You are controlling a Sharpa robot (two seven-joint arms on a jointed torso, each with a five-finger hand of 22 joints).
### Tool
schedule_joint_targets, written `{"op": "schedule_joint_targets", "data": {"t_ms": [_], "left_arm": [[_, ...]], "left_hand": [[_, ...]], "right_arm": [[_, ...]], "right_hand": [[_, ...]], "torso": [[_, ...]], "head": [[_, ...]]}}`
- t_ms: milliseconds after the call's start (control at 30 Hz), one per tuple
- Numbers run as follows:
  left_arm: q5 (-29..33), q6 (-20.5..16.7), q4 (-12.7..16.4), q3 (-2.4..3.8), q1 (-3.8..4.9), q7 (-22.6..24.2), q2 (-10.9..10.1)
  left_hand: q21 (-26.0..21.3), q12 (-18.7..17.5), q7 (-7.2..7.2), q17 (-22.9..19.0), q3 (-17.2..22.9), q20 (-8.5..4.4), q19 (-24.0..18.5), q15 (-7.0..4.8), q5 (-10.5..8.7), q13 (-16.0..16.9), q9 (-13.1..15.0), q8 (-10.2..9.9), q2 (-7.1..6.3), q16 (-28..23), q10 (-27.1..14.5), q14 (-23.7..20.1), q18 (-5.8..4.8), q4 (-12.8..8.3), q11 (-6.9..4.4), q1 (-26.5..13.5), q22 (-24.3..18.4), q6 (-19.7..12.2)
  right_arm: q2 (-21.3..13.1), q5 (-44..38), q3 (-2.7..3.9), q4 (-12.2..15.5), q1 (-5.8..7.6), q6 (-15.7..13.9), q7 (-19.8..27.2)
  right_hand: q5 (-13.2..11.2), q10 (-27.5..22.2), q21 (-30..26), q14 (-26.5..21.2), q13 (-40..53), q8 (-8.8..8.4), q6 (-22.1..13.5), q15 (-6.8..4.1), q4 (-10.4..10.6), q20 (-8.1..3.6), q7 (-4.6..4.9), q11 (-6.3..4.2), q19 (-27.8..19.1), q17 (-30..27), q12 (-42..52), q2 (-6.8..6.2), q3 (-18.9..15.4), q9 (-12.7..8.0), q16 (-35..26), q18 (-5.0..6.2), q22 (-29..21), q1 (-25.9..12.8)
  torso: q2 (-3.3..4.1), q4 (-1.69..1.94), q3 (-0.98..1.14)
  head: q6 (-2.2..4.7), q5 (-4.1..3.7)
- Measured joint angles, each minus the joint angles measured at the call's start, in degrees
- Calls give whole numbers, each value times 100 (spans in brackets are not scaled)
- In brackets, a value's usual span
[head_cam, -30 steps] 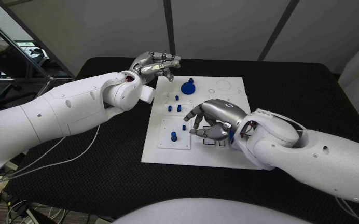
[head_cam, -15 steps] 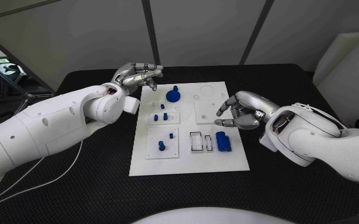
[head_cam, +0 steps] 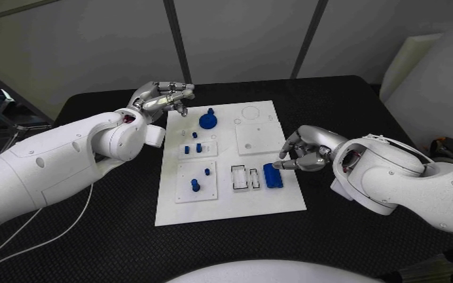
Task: Assemble the parts on the task board
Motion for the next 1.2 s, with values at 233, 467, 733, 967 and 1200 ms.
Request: {"op": "schedule_joint_targets", "data": {"t_ms": [233, 467, 733, 967, 1200], "left_arm": [[0, 0, 3, -3, -4, 0, -9], [0, 1, 7, -5, -6, 0, -23], [0, 2, 11, -6, -7, 0, -27], [0, 4, 12, -6, -8, -1, -27], [0, 9, 21, -6, -9, -7, -40]], "left_hand": [[0, 0, 0, 0, 0, 0, 0, 0, 0, 0, 0, 0, 0, 0, 0, 0, 0, 0, 0, 0, 0, 0], [0, 0, 0, 1, 0, 0, 0, 0, 0, 0, 0, 0, 0, 0, 0, 0, 0, 0, 0, 0, 0, 0], [0, 0, 0, 1, 0, 0, 0, 0, 0, 0, 0, 0, 0, 0, 0, 0, 0, 0, 0, 0, 1, 0], [0, 0, 0, -9, -16, 0, 0, 0, 0, 5, 0, 0, 18, 0, 0, 0, 0, 16, 0, -17, -7, 0], [-22, 25, 21, -9, -16, 0, 0, 0, 0, 6, 0, 0, 24, 0, 0, 0, 1, 16, 0, -24, -7, -21]], "right_arm": [[77, -142, -102, 31, -44, 186, -216], [123, -322, -130, 52, -93, 300, -316], [245, -602, -136, 36, -146, 358, -397], [405, -766, -139, -33, -194, 364, -428], [538, -863, -139, -181, -205, 393, -448]], "right_hand": [[0, 0, 0, 0, 50, 100, 0, 0, -2, 0, 0, 0, 0, -1, 28, 31, -77, 59, 0, 1, 0, 31], [49, -1, 0, 1, 59, 133, 0, 1, -6, 0, 0, 0, -1, -1, 28, 54, -120, 96, 0, 2, -1, 54], [106, -1, 0, 1, 64, 188, -11, 1, 8, 0, -11, 0, -1, -2, 28, 110, -134, 126, 0, 2, 11, 36], [114, -1, 0, 1, 69, 199, -18, 1, -8, 0, -18, 0, -1, -2, 28, 121, -150, 141, 0, 3, 10, 47], [148, -1, 0, 1, 64, 266, -28, 2, 11, 0, -28, 0, -1, -2, 28, 200, -200, 184, 0, 3, -25, 14]], "torso": [[-3, 7, -8], [-3, 9, -13], [-3, 9, -14], [-3, 10, -14], [-2, 14, -17]], "head": [[-13, -29], [-12, -32], [-4, -58], [-2, -68], [5, -79]]}}
